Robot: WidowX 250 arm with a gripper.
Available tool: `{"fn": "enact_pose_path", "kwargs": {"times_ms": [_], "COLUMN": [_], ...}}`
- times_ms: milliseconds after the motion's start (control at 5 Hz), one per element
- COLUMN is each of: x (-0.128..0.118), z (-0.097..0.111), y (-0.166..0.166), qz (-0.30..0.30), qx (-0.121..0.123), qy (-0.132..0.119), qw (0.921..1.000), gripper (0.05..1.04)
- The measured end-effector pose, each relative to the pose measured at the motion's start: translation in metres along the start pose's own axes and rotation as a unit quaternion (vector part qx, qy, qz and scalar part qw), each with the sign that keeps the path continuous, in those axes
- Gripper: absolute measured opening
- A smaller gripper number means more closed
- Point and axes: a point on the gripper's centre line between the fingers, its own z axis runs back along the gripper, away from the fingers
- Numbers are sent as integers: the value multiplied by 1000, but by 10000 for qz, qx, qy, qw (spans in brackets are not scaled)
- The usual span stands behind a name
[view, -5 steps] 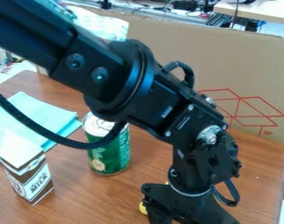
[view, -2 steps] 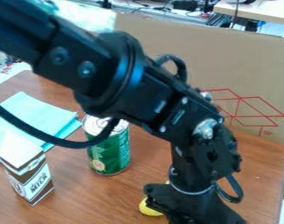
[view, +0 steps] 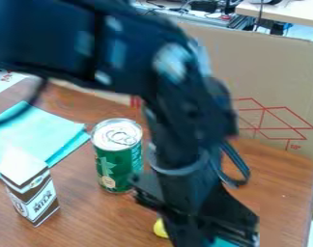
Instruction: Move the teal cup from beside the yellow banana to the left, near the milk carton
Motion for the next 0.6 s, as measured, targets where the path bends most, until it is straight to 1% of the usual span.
{"fn": "enact_pose_path", "kwargs": {"times_ms": [200,400,600], "x": [-31,-45,-41], "z": [12,13,18], "y": [31,68,111], "qz": [-45,10,291], "qx": [429,894,1086], "qy": [399,626,528], "qw": [9983,9940,9923], "gripper": [97,97,97]}}
